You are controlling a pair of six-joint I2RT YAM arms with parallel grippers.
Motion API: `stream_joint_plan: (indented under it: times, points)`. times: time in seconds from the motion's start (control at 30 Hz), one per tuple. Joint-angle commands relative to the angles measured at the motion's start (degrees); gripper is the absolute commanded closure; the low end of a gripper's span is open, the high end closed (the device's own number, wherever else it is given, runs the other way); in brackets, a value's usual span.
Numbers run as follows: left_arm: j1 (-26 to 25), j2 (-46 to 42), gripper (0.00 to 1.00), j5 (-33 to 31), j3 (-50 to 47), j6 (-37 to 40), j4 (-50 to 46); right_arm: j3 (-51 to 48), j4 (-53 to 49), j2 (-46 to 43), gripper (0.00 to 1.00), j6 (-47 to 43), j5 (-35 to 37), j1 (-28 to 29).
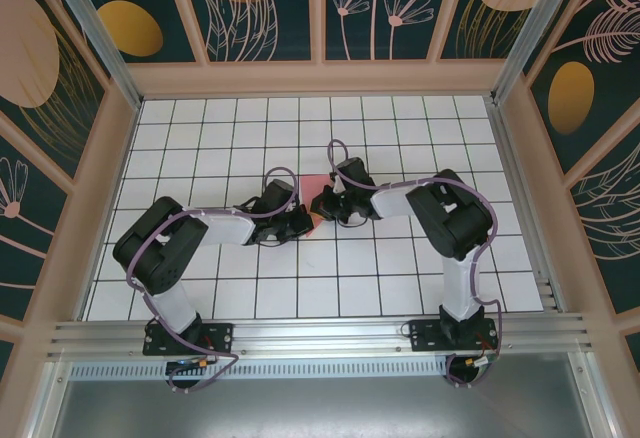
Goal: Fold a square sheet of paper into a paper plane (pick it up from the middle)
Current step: Third fold the triangle at the center of the table.
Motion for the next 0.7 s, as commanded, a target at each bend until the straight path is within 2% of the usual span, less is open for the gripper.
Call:
stream_joint_plan:
  times: [0.0, 0.27, 0.67]
  points:
    - [-0.3, 2.1, 1.0, -3.3, -0.8, 1.0, -6.7, 0.6, -2.4, -5.0, 0.97, -4.0, 0.9, -1.7]
    - [-0.3, 2.1, 1.0, -4.5, -0.7, 0.3, -7.1, -3.9, -6.2, -9.7, 0.97, -8.5, 2.7, -2.0]
    - [-0.3, 2.4, 1.0, -5.2, -0.5, -1.0, -8.0, -4.0, -7.7, -5.1, 1.0, -10.4, 1.8, 0.5]
